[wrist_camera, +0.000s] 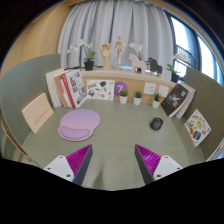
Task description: Arrange mouse
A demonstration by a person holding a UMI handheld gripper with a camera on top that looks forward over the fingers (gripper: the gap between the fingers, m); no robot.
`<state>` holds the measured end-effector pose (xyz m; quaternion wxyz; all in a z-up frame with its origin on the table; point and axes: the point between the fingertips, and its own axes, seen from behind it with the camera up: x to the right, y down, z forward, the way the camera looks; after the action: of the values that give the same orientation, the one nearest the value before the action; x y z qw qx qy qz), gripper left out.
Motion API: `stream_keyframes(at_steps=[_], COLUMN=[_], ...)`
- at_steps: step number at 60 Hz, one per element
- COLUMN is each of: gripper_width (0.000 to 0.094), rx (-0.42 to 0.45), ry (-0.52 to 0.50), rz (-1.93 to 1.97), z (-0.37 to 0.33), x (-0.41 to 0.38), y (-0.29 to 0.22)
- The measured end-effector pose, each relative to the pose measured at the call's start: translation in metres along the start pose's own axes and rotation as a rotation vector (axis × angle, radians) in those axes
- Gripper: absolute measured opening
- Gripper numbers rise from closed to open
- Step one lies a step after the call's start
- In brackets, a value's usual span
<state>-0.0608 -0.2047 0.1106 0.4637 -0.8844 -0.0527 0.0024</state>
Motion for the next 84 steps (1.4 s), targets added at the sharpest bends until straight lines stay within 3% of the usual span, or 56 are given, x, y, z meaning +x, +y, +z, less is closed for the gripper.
stream_keyframes(at_steps=[12, 23, 40, 56, 71, 78, 84], gripper_width=[0.0857, 0.0842, 0.0854, 0.0835, 0.0684, 0.0517, 0.0473], rx=[-0.101, -0.155, -0.192, -0.222, -0.228, -0.202, -0.191], ry=[0.106, 0.158, 0.127, 0.050, 0.061, 0.052, 0.068], rz=[0.078, 0.106, 0.078, 0.072, 0.014, 0.068, 0.096], z=[0.059, 0.121, 0.217, 0.277, 0.298, 0.299, 0.299], x=[0.107, 0.182, 0.236, 0.227, 0.220, 0.217, 0.219], y=[0.033, 0.028, -0.010, -0.042, -0.045, -0.043, -0.043])
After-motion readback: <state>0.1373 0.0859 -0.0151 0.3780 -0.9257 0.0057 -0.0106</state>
